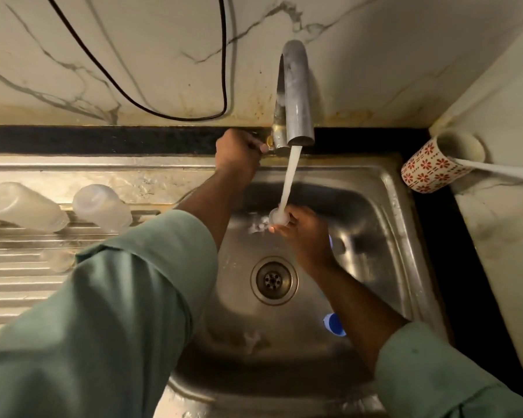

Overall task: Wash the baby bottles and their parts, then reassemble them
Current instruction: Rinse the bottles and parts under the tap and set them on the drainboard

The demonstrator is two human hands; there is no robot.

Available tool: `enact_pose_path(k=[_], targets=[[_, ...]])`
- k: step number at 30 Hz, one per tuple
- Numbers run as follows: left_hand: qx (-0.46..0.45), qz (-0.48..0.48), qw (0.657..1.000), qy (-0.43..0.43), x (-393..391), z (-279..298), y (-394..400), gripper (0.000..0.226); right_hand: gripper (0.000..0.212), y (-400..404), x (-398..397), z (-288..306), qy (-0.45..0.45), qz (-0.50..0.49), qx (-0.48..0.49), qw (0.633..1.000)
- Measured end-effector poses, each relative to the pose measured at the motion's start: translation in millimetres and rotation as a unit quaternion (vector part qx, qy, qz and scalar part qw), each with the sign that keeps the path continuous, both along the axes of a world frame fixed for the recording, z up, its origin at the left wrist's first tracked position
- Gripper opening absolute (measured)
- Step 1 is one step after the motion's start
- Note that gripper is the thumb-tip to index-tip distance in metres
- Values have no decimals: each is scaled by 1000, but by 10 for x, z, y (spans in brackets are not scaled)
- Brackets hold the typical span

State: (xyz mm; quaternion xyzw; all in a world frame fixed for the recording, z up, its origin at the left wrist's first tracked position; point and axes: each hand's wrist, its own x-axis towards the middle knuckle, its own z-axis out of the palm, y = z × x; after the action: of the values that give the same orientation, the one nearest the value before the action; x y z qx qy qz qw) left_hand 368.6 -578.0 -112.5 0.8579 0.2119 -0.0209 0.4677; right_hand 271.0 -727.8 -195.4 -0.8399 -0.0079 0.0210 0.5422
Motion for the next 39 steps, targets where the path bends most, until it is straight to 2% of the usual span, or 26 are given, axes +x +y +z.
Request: enact_pose_path(k=[7,10,14,17,20,22,23,24,26,27,28,31,33,36,38,39], targets=[[-42,-15,999,30,81,-58,54,23,30,21,-6,-124,5,4,-29,1000],[-41,-13,998,42,141,-65,79,22,26,24,-34,-225,44,17,-69,996],[-26,-18,999,40,128,-48,73,24,15,-13,-72,-272,54,23,-56,997],[-26,-21,999,41,110,-35,71,24,17,-52,-42,-298,56,27,-36,997],[-21,-25,999,41,103,-27,81,23,14,-33,-13,-251,97,82,-19,992],[-15,-24,999,41,104,-21,64,23,6,-18,-4,-252,78,16,-8,997],[-6,-21,999,38,102,-21,58,24,5,1,19,-246,116,-1,40,992],[-1,-21,999,39,101,-31,58,25,6,27,21,-224,196,-14,115,974],[4,-23,999,38,98,-33,57,27,12,58,40,-197,369,-46,284,884],[6,-23,999,38,103,-28,50,28,13,64,73,-207,401,-47,315,859],[5,-23,999,38,102,-28,52,27,12,82,101,-204,405,-38,301,863],[1,-25,999,38,116,-37,63,27,19,100,198,-212,304,-21,168,938],[2,-27,999,36,114,-41,58,27,20,108,264,-186,255,19,77,964],[-1,-26,999,33,119,-67,54,25,13,111,378,-175,247,111,-60,961],[-6,-25,999,30,120,-70,48,26,3,68,431,-168,247,172,-92,949],[-11,-24,999,29,122,-70,51,26,13,52,436,-150,234,201,-132,942]])
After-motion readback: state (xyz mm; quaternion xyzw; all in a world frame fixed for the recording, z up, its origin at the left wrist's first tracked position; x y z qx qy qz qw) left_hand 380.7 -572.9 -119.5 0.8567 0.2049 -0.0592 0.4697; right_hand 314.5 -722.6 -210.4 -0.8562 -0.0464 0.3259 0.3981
